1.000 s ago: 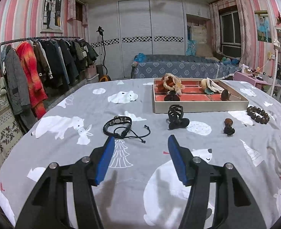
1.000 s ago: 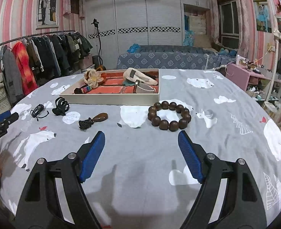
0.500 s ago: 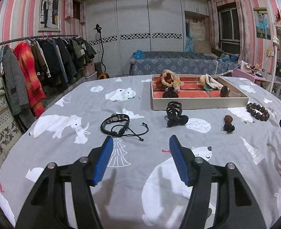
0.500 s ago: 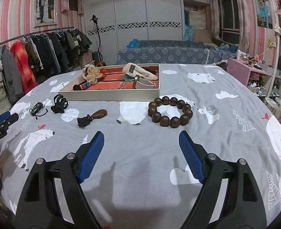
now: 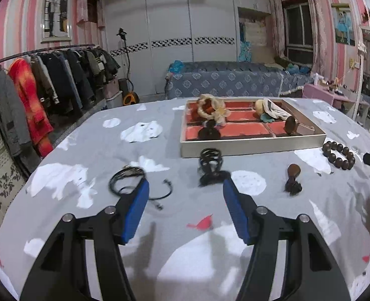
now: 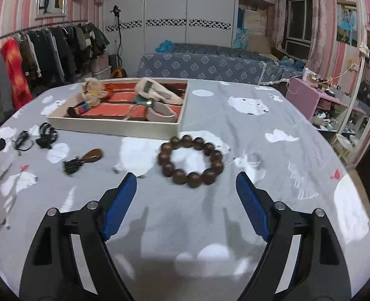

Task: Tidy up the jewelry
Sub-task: 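Move the left tool to the black claw clip while the right tool approaches the bead bracelet, then grasp the black claw clip with the left tool while the right tool grasps the brown bead bracelet, then carry the claw clip and bead bracelet over the tray with both tools, then open both tools to release the claw clip and bead bracelet into the tray, then move the left tool to the black leather bracelet while the right tool approaches the tassel pendant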

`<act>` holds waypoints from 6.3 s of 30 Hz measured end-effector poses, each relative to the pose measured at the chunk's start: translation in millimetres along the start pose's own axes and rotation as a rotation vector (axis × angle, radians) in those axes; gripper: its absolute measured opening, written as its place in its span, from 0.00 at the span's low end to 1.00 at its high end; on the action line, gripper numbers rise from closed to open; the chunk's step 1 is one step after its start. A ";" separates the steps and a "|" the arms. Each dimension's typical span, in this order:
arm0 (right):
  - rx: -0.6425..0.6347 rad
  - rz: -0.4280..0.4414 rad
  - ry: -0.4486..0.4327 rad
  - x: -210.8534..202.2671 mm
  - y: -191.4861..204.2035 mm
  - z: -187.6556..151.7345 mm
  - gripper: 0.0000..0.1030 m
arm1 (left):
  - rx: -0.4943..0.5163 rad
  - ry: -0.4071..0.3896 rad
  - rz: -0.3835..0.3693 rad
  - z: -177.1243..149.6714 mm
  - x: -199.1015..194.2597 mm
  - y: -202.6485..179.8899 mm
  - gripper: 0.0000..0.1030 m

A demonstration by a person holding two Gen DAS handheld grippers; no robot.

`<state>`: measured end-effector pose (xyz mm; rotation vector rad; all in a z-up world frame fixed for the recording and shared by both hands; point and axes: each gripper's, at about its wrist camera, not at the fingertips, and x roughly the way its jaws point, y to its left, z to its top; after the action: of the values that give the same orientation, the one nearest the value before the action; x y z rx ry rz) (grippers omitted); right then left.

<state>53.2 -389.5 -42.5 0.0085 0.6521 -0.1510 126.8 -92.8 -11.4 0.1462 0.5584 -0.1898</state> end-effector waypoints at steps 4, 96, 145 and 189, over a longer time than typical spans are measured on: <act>0.005 -0.019 0.005 16.5 -11.6 13.6 0.78 | -0.003 0.035 -0.020 15.9 24.5 -9.7 0.59; 0.010 0.145 -0.260 -123.6 32.4 81.4 0.19 | -0.028 -0.189 -0.109 89.8 -90.0 -25.3 0.33; -0.014 0.019 0.111 228.7 56.8 164.8 0.24 | -0.049 0.183 -0.138 124.3 242.3 -55.7 0.54; 0.008 0.091 -0.135 -28.4 95.8 -23.4 0.84 | -0.110 -0.031 -0.065 -39.5 -30.4 47.3 0.75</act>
<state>30.5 -289.5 -47.7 0.0351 0.5157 -0.0656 91.6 -35.2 -24.0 0.0185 0.5420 -0.2238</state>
